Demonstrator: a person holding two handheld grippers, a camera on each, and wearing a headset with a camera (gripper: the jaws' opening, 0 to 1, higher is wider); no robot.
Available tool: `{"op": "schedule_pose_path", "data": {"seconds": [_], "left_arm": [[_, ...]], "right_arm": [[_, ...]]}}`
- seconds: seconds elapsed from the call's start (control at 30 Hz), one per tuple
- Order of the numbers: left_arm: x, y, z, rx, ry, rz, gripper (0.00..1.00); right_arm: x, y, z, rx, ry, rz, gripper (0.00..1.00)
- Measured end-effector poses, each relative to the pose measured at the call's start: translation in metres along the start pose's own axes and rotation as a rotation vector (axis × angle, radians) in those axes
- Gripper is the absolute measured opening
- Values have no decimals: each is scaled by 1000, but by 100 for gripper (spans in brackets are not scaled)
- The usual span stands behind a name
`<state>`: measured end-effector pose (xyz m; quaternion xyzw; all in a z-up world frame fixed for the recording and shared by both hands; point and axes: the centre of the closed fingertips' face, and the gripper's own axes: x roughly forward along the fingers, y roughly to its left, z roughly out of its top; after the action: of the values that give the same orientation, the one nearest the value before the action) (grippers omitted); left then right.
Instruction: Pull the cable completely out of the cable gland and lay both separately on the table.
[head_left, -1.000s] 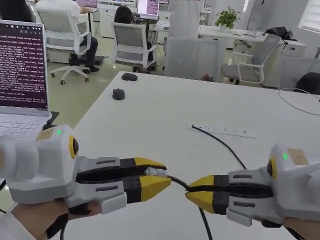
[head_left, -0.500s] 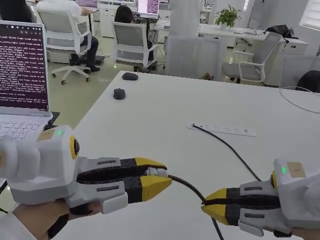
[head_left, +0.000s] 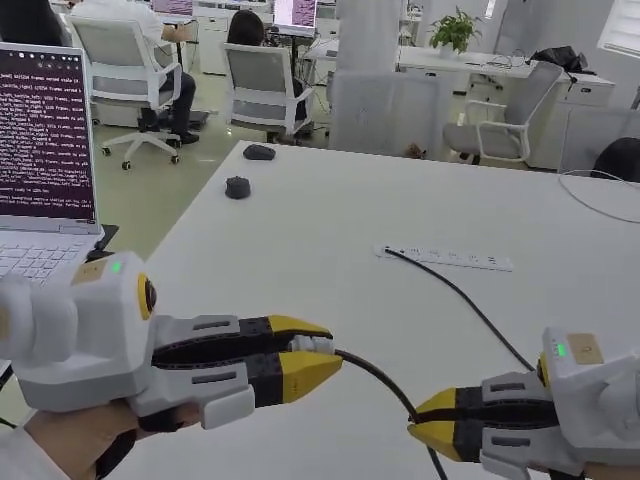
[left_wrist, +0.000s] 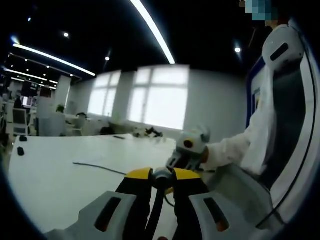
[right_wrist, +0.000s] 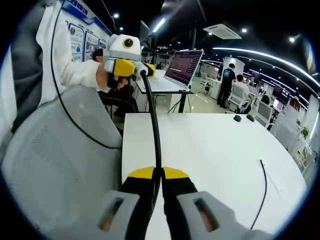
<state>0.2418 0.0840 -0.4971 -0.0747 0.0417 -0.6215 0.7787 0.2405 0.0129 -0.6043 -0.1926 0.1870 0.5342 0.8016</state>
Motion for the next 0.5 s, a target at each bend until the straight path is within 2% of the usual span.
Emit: {"op": "schedule_pose_path", "data": {"seconds": [0.3,0.4,0.5], "left_arm": [[3,-3,-1,-17,-4,-22,16],[3,0,-2,-29,-3,-19,16],[2,2,-4,-47,-5,-10,16]], "right_arm": [[-4,3,-3,14,15,9,4],[-6,2,0,26,10,7,11],[-8,-2,12,49,-26,3,19]]}}
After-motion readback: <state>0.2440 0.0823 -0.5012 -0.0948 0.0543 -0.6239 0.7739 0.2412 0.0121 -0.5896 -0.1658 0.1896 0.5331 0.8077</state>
